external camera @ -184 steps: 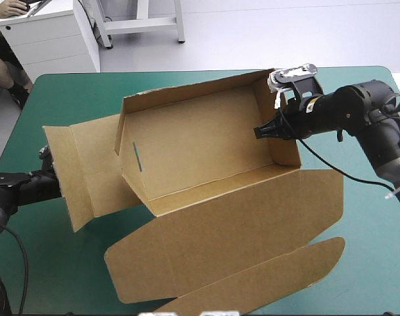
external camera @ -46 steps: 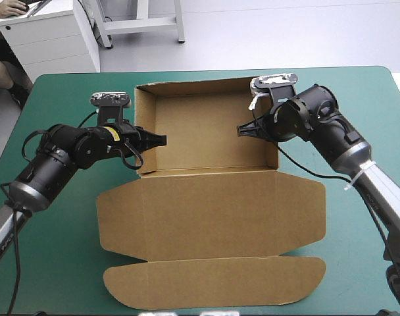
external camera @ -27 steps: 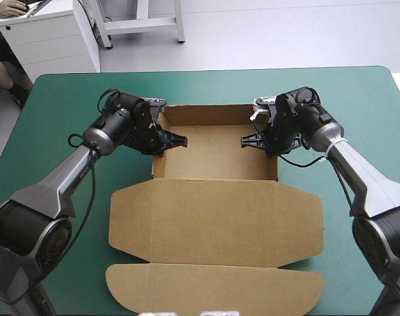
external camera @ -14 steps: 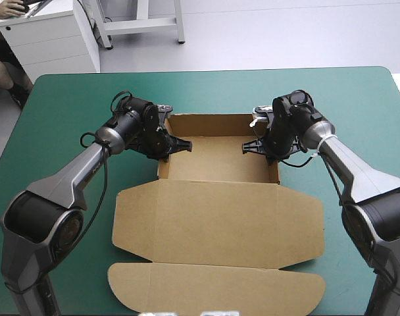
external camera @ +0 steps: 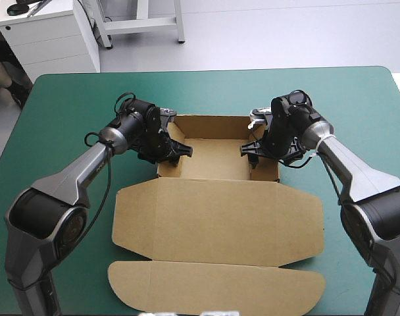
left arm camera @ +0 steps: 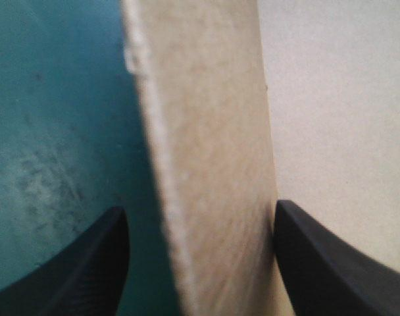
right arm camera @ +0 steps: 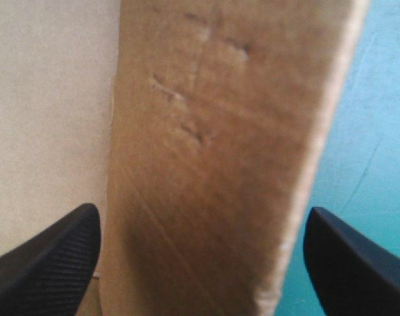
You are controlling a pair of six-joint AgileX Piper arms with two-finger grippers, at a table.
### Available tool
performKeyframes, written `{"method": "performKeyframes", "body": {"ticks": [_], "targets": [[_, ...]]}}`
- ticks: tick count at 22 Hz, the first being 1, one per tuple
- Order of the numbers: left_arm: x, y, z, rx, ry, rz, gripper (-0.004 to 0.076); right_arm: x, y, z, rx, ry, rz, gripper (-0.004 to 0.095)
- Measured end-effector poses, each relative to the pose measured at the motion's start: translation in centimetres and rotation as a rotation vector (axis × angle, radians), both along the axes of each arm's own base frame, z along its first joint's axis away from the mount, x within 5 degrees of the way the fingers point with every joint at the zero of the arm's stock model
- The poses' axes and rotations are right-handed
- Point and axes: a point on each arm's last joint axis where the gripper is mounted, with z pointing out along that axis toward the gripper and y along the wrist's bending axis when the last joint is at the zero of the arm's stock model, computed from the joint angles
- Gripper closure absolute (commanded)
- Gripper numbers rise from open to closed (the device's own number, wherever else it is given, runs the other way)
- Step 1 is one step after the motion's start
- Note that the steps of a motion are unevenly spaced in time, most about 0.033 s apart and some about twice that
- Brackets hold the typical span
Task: Fold the box
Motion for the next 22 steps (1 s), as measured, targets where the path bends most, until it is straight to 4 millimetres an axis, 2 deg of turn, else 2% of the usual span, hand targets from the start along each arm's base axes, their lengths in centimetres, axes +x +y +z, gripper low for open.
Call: {"method": "performKeyframes", "body": {"ticks": [2,6,7,10,11,12,13,14,15,22], "targets": [[0.0,0.0,0.0,0.000,0.000,0.000,0.0241,0.1,0.0,0.0,0.002,-0.006,-0.001,0.0049],[0.5,-0.1,1.6,0.000,-0.048,-0.005,0.0241,0.4,0.1,0.5,0.015,-0.033,-0.012,0.0049],[0.7,-0.1,2.2,0.003,-0.063,-0.006,0.0241,0.5,0.2,0.8,0.021,-0.045,-0.014,0.0049],[1.4,0.5,6.0,0.057,-0.161,-0.011,0.0261,1.2,0.5,3.7,0.054,-0.128,-0.017,0.0049],[1.6,0.5,7.6,0.051,-0.214,-0.007,0.0290,1.4,0.5,5.1,0.065,-0.154,-0.016,0.0049],[1.6,0.5,8.2,0.043,-0.230,-0.006,0.0382,1.4,0.5,5.8,0.070,-0.167,-0.015,0.0049],[1.6,0.5,9.3,0.024,-0.257,-0.003,0.0483,1.5,0.6,6.9,0.081,-0.196,-0.015,0.0049],[1.4,0.5,10.2,0.004,-0.276,-0.002,0.0641,1.5,0.6,7.8,0.090,-0.221,-0.016,0.0049],[1.1,0.6,11.1,-0.010,-0.297,-0.005,0.0731,1.3,0.5,8.5,0.097,-0.237,-0.018,0.0052],[-3.1,2.4,16.6,-0.053,-0.414,-0.073,0.0731,-2.0,-0.7,13.0,0.136,-0.327,-0.021,0.0072]]}}
